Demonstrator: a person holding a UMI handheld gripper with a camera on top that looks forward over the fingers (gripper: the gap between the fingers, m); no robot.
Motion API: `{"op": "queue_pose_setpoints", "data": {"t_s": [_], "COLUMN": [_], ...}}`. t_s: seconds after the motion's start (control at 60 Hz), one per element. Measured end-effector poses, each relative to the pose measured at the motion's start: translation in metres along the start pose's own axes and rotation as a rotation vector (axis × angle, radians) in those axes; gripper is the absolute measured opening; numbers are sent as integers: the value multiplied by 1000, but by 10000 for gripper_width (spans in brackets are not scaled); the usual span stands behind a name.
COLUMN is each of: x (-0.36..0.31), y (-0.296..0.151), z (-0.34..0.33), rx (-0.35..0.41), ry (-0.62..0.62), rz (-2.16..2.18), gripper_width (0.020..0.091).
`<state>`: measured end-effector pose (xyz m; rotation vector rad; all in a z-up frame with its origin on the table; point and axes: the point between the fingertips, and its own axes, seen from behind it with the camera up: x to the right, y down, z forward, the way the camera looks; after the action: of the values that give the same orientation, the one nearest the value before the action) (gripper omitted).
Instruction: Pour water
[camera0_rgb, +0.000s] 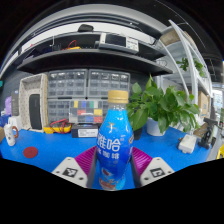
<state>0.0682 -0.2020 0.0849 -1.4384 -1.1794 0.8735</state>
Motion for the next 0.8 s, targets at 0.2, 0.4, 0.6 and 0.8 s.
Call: {"op": "queue_pose_setpoints", "data": {"t_s": [0.2, 0.4, 0.6, 0.8], "x": [-2, -15, -79, -199], "y": [-4, -7, -31, -62], "z": [4, 5, 10, 15], "rx": [46, 56, 74, 167], "ry": [22, 11, -54, -165], "rz": [-42, -115, -338, -729], "gripper_width": [334, 323, 322, 324]}}
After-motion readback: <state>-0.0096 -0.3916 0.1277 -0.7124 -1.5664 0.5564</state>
